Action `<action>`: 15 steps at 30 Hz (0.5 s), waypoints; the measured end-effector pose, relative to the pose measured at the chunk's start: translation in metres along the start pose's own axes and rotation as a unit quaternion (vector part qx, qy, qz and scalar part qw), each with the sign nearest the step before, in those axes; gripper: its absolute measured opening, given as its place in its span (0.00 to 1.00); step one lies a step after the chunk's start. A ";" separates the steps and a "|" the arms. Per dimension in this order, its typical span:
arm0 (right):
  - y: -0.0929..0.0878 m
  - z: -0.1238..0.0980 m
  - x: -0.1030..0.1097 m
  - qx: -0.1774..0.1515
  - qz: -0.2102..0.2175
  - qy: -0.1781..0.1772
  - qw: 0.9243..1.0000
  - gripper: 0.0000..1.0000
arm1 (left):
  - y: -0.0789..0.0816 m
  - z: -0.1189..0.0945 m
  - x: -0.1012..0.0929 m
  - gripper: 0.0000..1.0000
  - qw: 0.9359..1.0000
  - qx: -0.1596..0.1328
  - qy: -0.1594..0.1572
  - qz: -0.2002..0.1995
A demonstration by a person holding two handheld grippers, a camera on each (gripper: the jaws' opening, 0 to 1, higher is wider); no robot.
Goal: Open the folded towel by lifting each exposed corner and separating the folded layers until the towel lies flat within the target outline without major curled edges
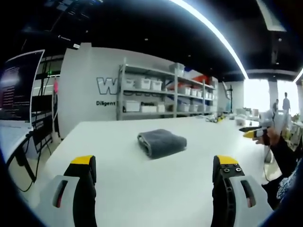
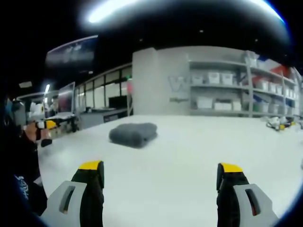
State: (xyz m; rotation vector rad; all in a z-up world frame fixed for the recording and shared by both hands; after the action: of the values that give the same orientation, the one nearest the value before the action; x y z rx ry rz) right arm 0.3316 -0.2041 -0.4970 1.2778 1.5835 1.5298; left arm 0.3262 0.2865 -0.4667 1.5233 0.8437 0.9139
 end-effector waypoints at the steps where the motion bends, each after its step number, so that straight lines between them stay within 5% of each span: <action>1: -0.001 0.000 -0.001 0.001 0.000 -0.001 1.000 1.00 | 0.000 0.000 0.000 1.00 1.000 0.000 0.001 0.000; 15: 0.003 -0.001 -0.001 0.000 -0.001 -0.002 1.000 1.00 | -0.001 0.002 -0.001 1.00 1.000 0.007 -0.007 0.004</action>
State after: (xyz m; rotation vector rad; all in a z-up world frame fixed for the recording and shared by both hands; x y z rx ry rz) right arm 0.3320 -0.2056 -0.4944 1.2771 1.5813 1.5257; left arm 0.3277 0.2851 -0.4676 1.5436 0.8367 0.9046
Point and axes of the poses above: the point that each gripper's makers call its tool centre point, and the gripper's own axes: z roughly forward along the fingers, x roughly to its left, y roughly out of its top, the point moved 6 cm from there along -z, roughly backward along the fingers, and after that the axes turned 9 degrees about z, right-handed, at the moved point
